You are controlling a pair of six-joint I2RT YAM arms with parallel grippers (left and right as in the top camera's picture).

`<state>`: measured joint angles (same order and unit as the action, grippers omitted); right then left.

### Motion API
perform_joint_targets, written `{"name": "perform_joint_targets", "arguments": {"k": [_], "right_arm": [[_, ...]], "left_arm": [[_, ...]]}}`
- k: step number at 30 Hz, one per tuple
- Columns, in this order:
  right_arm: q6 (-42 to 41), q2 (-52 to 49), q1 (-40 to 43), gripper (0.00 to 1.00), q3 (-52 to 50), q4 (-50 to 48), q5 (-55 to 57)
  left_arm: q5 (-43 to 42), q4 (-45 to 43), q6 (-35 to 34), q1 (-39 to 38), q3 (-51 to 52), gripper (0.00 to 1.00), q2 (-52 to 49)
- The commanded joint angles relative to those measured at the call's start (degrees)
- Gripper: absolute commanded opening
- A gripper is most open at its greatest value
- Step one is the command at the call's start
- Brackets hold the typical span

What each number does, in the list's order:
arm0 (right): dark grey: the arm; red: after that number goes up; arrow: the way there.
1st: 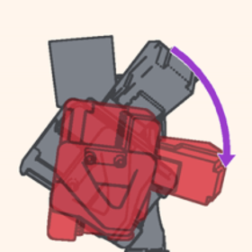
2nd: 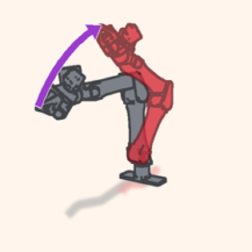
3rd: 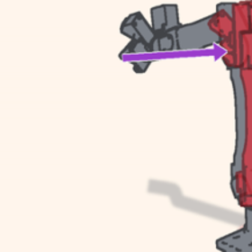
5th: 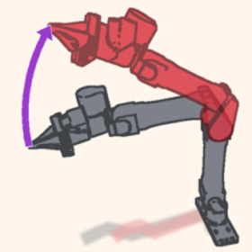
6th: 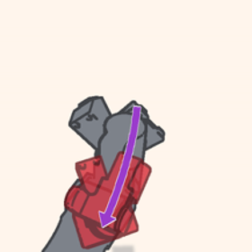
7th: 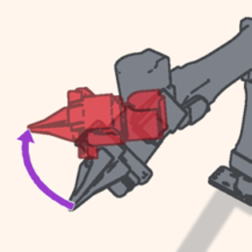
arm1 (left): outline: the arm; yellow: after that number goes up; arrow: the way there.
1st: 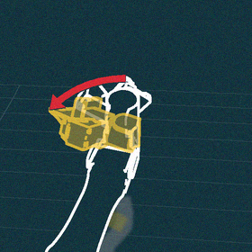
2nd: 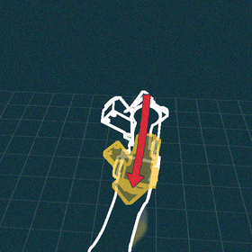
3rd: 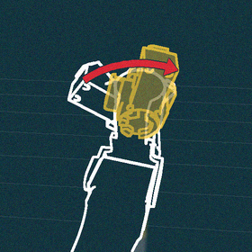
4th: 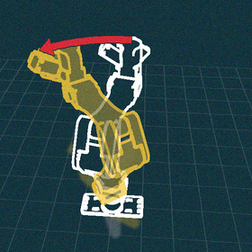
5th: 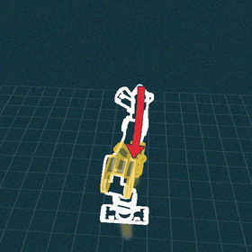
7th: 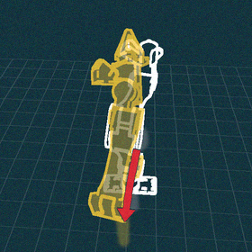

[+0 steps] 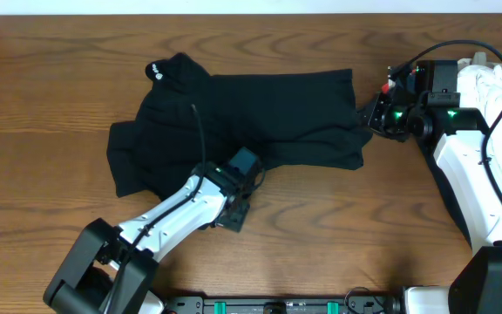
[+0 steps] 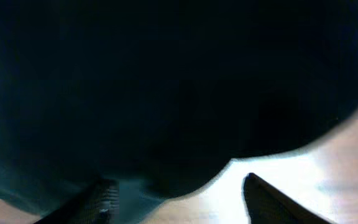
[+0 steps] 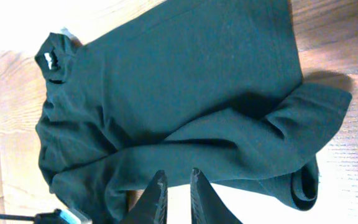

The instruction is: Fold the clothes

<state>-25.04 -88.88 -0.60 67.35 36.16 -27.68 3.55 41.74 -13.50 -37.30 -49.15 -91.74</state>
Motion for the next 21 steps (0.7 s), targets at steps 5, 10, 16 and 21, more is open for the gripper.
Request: {"name": "perform_joint_targets", "arguments": {"k": [5, 10, 16, 21], "right_arm": [[0.4, -0.1, 0.2, 0.14, 1.1, 0.1, 0.2], [0.4, -0.1, 0.2, 0.14, 1.1, 0.0, 0.2], [0.4, -0.1, 0.2, 0.14, 1.1, 0.0, 0.2], [0.4, -0.1, 0.2, 0.14, 1.1, 0.1, 0.2]], "left_arm": [[8.9, 4.7, 1.9, 0.0, -1.5, 0.06, 0.1], [-3.6, 20.4, 4.6, 0.0, -9.5, 0.06, 1.4], [-12.5, 29.9, 10.3, 0.1, -17.9, 0.06, 2.8], [-4.7, 23.4, 11.8, 2.3, -16.9, 0.17, 2.0]]}}
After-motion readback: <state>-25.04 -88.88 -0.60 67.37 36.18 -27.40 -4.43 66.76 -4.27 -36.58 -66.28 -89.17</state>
